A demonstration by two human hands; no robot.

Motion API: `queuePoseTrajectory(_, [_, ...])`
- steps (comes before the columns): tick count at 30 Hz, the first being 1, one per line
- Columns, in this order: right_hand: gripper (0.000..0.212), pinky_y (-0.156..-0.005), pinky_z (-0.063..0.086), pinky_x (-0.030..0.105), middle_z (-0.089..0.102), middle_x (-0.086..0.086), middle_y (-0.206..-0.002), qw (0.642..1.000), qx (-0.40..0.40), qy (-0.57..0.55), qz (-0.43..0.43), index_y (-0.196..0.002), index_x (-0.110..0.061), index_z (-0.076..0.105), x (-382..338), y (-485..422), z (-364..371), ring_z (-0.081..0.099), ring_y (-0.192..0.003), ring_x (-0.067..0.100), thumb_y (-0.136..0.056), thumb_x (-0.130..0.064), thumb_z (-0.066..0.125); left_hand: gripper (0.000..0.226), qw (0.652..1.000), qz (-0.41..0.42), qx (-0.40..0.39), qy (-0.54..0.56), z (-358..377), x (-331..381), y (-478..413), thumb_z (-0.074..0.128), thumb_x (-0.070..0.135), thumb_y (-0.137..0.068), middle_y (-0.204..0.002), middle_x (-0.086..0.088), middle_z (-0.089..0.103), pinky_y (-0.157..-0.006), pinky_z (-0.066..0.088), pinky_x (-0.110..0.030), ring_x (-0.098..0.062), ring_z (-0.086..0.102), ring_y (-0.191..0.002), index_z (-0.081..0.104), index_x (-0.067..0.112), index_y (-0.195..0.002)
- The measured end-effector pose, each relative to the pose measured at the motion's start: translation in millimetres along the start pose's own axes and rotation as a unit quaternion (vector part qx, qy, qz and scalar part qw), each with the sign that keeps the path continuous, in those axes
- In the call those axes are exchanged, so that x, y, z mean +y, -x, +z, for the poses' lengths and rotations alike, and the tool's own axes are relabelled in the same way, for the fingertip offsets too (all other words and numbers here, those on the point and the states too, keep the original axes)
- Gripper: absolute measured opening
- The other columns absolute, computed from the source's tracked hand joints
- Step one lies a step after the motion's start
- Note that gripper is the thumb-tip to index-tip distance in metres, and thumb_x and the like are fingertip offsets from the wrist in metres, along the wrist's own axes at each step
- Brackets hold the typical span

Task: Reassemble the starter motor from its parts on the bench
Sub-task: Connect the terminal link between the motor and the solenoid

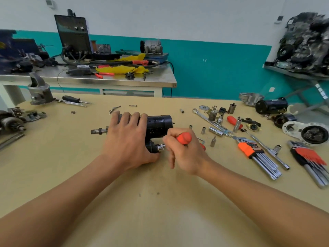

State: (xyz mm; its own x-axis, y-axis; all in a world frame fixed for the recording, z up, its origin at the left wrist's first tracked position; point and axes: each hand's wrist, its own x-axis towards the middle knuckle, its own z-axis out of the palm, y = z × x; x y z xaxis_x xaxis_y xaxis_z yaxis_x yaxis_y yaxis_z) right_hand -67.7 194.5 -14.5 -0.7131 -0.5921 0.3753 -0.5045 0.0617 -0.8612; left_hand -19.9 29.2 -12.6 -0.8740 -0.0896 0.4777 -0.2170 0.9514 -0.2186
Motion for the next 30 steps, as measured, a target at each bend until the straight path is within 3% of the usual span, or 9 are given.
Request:
queuePoseTrajectory(2, [0.034,-0.05,0.05,0.047,0.051,0.021,-0.048,0.998,-0.012,0.029,-0.046,-0.065,0.0,0.046,5,16,-7,0.058,-0.04,0.025,-0.092,-0.02,0.054,0.104,1.0,0.011,0.004,0.01,1,-2,-1,0.047,0.088,-0.058,-0.117,-0.009,0.065,-0.11,0.032,-0.053,-0.034,0.058,-0.108,0.054,0.011,-0.127])
queuePoseTrajectory(6, [0.039,-0.046,0.046,0.035,0.051,0.007,-0.045,0.994,-0.001,0.052,-0.094,-0.064,-0.004,0.048,18,53,-34,0.061,-0.043,0.021,-0.095,-0.028,0.052,0.106,1.0,0.026,-0.004,0.009,3,-5,-4,0.045,0.091,-0.057,-0.121,-0.007,0.063,-0.111,0.031,-0.053,-0.033,0.057,-0.112,0.051,0.014,-0.13])
queuePoseTrajectory(10, [0.038,-0.045,0.037,0.034,0.047,0.0,-0.049,0.982,0.024,0.125,-0.137,-0.063,-0.007,0.049,25,73,-70,0.046,-0.043,0.014,-0.096,-0.024,0.05,0.108,0.999,0.03,-0.019,0.0,2,-7,-5,0.037,0.093,-0.06,-0.127,-0.004,0.06,-0.114,0.027,-0.052,-0.031,0.054,-0.118,0.046,0.017,-0.136])
queuePoseTrajectory(15, [0.034,-0.051,0.035,0.039,0.042,0.004,-0.055,0.969,0.058,0.231,-0.068,-0.066,-0.011,0.05,46,81,-106,0.039,-0.052,0.019,-0.096,-0.025,0.059,0.117,0.997,0.043,-0.063,0.008,-3,-11,-10,0.028,0.098,-0.057,-0.138,0.0,0.055,-0.118,0.021,-0.049,-0.027,0.049,-0.128,0.037,0.022,-0.145])
queuePoseTrajectory(18, [0.022,-0.06,0.045,0.042,0.053,-0.002,-0.067,0.962,0.022,0.27,-0.037,-0.074,-0.017,0.056,48,79,-117,0.052,-0.064,0.017,-0.095,-0.019,0.062,0.118,0.991,0.067,-0.114,0.012,-7,-14,-21,0.029,0.101,-0.055,-0.143,0.004,0.051,-0.121,0.018,-0.048,-0.024,0.045,-0.133,0.029,0.028,-0.148])
queuePoseTrajectory(22, [0.009,-0.08,0.049,0.039,0.064,-0.002,-0.091,0.95,-0.056,0.306,-0.009,-0.089,-0.014,0.064,42,74,-128,0.06,-0.087,0.015,-0.089,-0.005,0.067,0.113,0.982,0.104,-0.155,-0.013,-13,-8,-40,0.038,0.1,-0.058,-0.137,0.004,0.056,-0.119,0.023,-0.047,-0.024,0.05,-0.126,0.036,0.029,-0.145])
queuePoseTrajectory(27, [0.057,-0.09,0.034,0.003,0.056,-0.02,-0.119,0.914,-0.144,0.371,0.072,-0.131,-0.024,0.06,33,72,-146,0.05,-0.108,-0.008,-0.085,0.008,0.049,0.107,0.974,0.108,-0.192,-0.054,-23,0,-50,0.047,0.096,-0.064,-0.136,0.0,0.057,-0.117,0.028,-0.047,-0.025,0.049,-0.125,0.04,0.025,-0.145])
queuePoseTrajectory(28, [0.059,-0.097,0.026,-0.001,0.053,-0.018,-0.133,0.906,-0.166,0.384,0.071,-0.134,-0.025,0.058,32,73,-149,0.045,-0.118,-0.008,-0.085,0.008,0.048,0.103,0.973,0.109,-0.2,-0.039,-27,-1,-49,0.051,0.091,-0.068,-0.141,0.001,0.054,-0.118,0.027,-0.046,-0.025,0.047,-0.129,0.04,0.026,-0.147])
queuePoseTrajectory(30, [0.066,-0.109,0.017,0.007,0.033,-0.016,-0.155,0.87,-0.216,0.437,0.07,-0.142,-0.031,0.05,34,73,-153,0.03,-0.138,0.0,-0.087,0.006,0.049,0.088,0.971,0.095,-0.183,0.121,-43,-8,-45,0.062,0.077,-0.076,-0.148,0.004,0.048,-0.118,0.029,-0.044,-0.019,0.042,-0.136,0.044,0.028,-0.147])
